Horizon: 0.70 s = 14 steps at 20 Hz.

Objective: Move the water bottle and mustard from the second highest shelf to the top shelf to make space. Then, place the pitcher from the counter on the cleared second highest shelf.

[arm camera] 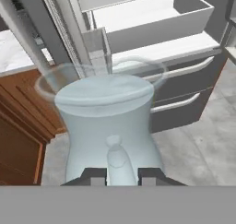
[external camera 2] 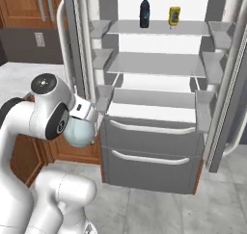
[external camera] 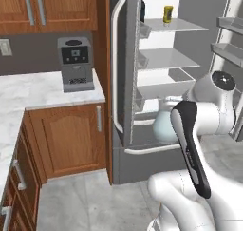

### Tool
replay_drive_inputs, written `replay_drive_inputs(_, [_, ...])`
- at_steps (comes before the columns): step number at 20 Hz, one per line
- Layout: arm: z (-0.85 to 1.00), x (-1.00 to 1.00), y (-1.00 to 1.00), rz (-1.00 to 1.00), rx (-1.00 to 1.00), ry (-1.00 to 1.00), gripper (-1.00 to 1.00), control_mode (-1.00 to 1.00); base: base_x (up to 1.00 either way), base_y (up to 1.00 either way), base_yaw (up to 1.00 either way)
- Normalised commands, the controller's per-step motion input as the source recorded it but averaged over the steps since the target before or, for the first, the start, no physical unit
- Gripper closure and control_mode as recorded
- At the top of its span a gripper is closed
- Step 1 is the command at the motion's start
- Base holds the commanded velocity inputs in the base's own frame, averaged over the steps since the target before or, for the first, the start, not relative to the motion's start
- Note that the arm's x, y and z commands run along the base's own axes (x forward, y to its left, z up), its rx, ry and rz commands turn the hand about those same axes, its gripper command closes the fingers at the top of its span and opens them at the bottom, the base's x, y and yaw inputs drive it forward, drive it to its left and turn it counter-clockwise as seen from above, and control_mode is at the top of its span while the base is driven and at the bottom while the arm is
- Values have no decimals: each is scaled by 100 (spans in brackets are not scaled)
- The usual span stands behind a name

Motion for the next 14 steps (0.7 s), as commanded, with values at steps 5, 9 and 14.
replay_drive_inputs(5, [0,0,0,0,0,0,100,100,40,-49,-25])
replay_drive_inputs(9, [0,0,0,0,0,0,100,100,64,-13,-8])
replay_drive_inputs(14, [0,0,0,0,0,0,100,100,93,-11,0])
